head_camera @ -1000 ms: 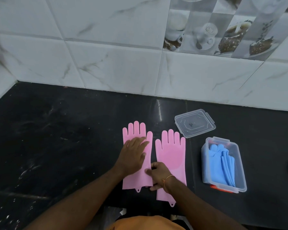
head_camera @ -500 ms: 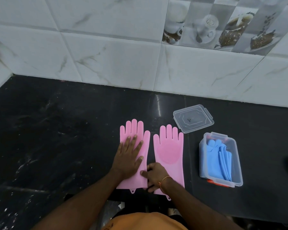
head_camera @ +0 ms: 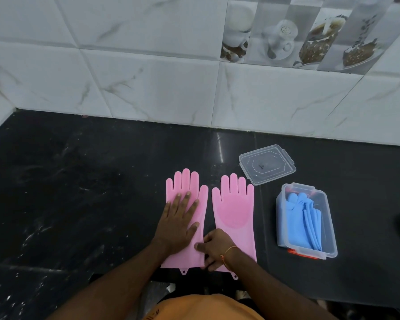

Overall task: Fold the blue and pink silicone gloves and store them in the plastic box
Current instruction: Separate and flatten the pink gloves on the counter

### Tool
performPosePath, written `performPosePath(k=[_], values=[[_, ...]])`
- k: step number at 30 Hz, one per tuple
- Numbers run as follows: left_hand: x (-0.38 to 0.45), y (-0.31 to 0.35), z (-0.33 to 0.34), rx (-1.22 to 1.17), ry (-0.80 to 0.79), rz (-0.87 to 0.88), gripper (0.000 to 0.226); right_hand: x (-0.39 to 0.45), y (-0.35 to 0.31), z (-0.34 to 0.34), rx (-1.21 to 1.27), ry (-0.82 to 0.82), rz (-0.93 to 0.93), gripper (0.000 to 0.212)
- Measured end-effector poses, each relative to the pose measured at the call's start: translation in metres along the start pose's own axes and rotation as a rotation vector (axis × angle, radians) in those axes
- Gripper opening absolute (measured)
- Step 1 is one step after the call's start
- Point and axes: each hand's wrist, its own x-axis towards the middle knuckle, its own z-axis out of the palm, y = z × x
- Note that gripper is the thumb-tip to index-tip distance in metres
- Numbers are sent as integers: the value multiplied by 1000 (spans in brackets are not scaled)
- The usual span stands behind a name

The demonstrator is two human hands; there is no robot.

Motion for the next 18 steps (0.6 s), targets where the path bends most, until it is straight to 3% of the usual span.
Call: performPosePath(k=[5,14,18], values=[[2,-1,0,-17,3,12,75,-2,0,-7,-206,72,-88,27],[13,21,-9,-50,76,-16,75,-31,33,-34,-407,484,-345,12],[33,61,-25,-145,196,42,64,-50,55,-41,-468,648,-329,26]])
